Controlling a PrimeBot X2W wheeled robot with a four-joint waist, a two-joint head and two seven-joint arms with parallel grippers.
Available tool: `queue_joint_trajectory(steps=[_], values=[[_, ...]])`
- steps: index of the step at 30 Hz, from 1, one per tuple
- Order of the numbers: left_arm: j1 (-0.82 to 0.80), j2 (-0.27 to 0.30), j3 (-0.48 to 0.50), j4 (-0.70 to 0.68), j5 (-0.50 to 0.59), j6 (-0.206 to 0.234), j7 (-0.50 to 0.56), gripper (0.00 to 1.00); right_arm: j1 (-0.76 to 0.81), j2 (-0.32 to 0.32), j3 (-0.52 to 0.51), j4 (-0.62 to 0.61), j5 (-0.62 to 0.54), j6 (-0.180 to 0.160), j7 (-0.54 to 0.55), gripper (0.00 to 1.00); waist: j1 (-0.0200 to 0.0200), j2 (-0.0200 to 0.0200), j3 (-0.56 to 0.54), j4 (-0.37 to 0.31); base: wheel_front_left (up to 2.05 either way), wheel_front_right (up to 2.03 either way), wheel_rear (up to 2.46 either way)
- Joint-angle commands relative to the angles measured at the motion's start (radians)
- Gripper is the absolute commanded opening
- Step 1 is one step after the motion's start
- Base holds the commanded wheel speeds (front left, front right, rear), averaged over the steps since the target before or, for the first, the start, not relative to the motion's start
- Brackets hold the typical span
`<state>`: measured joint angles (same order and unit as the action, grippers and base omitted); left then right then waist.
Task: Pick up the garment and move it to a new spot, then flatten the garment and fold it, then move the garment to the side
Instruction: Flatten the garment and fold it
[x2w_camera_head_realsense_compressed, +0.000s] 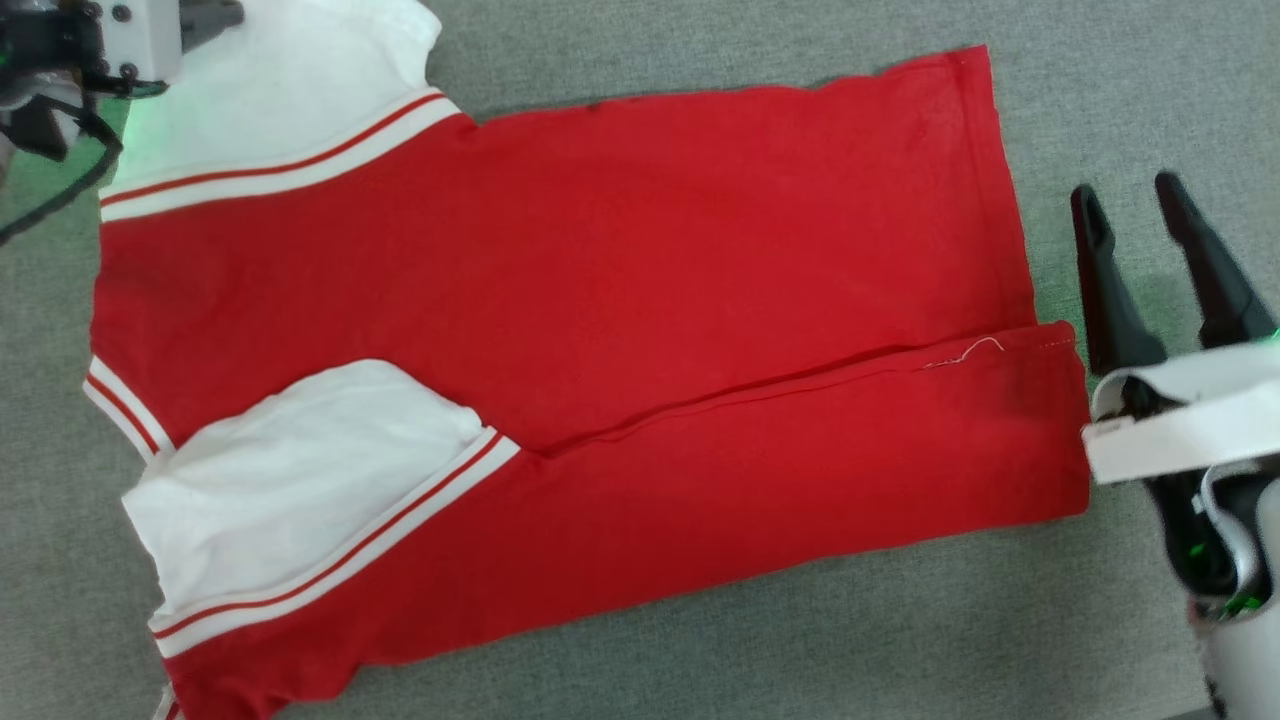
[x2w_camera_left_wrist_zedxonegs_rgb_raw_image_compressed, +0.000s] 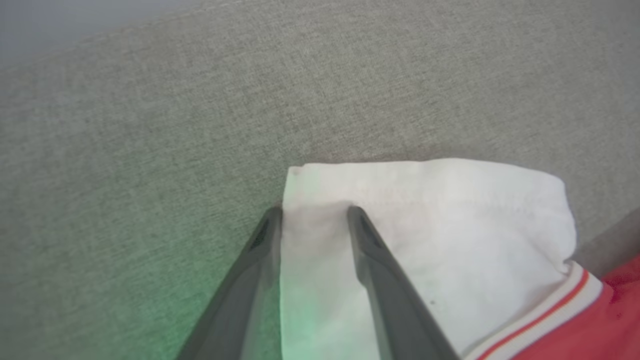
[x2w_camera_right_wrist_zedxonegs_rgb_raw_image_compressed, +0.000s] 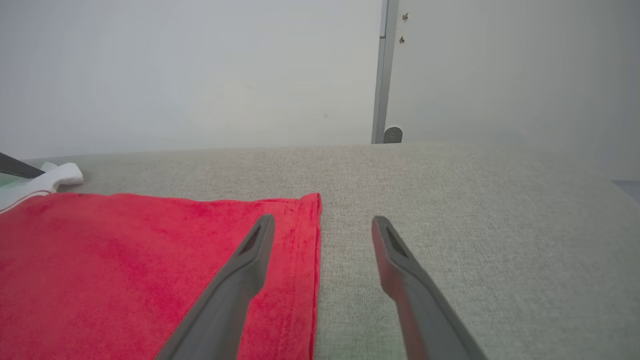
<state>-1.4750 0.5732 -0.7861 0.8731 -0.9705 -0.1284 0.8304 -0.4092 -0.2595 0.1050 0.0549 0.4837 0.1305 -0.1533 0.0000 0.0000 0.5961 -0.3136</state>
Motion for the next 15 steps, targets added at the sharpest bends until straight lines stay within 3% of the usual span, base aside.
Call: queue_joint_trajectory(steps=[1, 5, 8, 15], values=[[0.039, -0.017, -0.016, 0.004, -0.017, -0.003, 0.013, 0.00, -0.038, -0.027, 0.015, -0.010, -0.007, 0.000, 0.021, 1.00, 0.0000, 0.0000, -0.003, 0.001, 0.00, 0.00, 0.00], [0.038, -0.018, -0.028, -0.001, -0.027, -0.003, -0.017, 0.00, -0.116, -0.109, 0.081, -0.019, -0.026, 0.000, 0.142, 1.00, 0.0000, 0.0000, -0.008, 0.011, 0.00, 0.00, 0.00], [0.035, -0.026, -0.039, -0.002, -0.035, -0.003, -0.032, 0.00, -0.202, -0.176, 0.154, -0.006, -0.004, 0.000, 0.296, 1.00, 0.0000, 0.0000, -0.013, 0.026, 0.00, 0.00, 0.00], [0.018, -0.054, -0.062, -0.023, -0.053, -0.003, -0.093, 0.00, -0.413, -0.291, 0.289, 0.130, 0.081, 0.000, 0.642, 1.00, 0.0000, 0.0000, -0.015, 0.076, 0.00, 0.00, 0.00]])
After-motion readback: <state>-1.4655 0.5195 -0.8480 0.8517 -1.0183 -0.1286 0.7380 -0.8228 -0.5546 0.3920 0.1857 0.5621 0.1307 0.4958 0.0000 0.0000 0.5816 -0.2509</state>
